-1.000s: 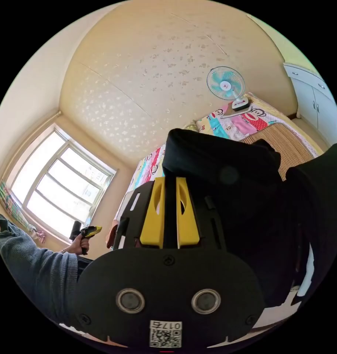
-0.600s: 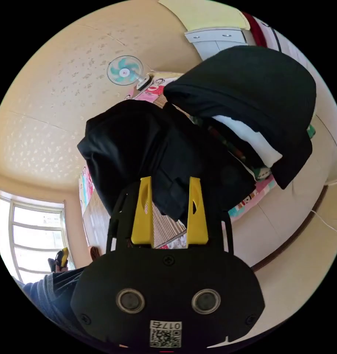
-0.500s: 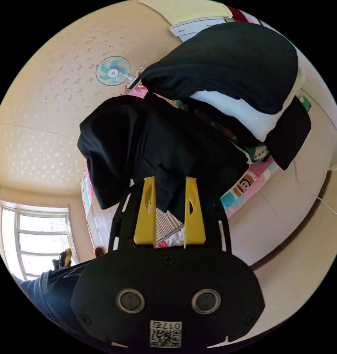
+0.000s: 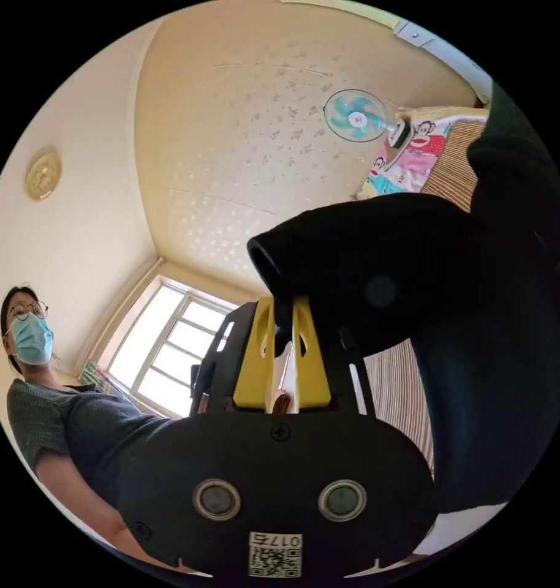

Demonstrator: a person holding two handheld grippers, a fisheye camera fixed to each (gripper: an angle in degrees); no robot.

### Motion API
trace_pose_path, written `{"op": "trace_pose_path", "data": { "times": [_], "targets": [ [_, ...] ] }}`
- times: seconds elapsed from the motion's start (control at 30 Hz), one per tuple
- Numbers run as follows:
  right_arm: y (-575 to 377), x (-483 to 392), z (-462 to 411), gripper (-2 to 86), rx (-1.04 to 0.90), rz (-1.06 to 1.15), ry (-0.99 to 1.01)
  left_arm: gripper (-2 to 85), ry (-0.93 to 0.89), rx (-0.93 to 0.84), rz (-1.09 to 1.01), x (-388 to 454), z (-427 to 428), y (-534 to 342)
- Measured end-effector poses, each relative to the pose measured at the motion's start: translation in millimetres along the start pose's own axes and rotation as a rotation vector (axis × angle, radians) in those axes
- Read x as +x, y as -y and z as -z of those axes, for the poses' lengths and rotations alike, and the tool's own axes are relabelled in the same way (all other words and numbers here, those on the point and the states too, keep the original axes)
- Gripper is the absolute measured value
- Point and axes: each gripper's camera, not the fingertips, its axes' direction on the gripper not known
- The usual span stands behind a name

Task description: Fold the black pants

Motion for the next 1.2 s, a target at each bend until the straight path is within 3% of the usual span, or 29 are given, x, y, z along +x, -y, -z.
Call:
{"op": "trace_pose_path", "data": {
  "times": [0.17, 0.4, 0.47, 0.63, 0.73, 0.87, 1.0, 1.2],
  "targets": [
    [48, -54, -47, 0.9, -0.158, 0.221, 0.201, 7.0, 0.066, -0.012, -0.283, 70, -22, 37],
    [51, -137, -116, 1.0, -0.370, 0.483, 0.505, 12.4, 0.236, 0.208, -0.487, 135, 13, 55],
    [47, -145, -123, 1.1, -0.384, 0.514, 0.580, 12.9, 0.194, 0.258, -0.531, 142, 31, 45],
    [32, -157, -128, 1.4, -0.364, 0.631, 0.833, 12.5, -0.151, 0.323, -0.606, 145, 82, -7],
    [26, -152, -141, 1.5, -0.316, 0.641, 1.005, 12.4, -0.221, 0.388, -0.603, 145, 101, -36],
    [4, -140, -188, 1.4, -0.350, 0.597, 1.122, 12.2, 0.005, 0.330, -0.561, 153, 84, -46],
    [-30, -124, -243, 1.3, -0.379, 0.487, 1.263, 14.6, -0.075, 0.304, -0.581, 161, 57, -55],
    [-55, -110, -270, 1.2, -0.342, 0.485, 1.118, 14.0, -0.012, 0.398, -0.423, 167, 80, -93]
  ]
}}
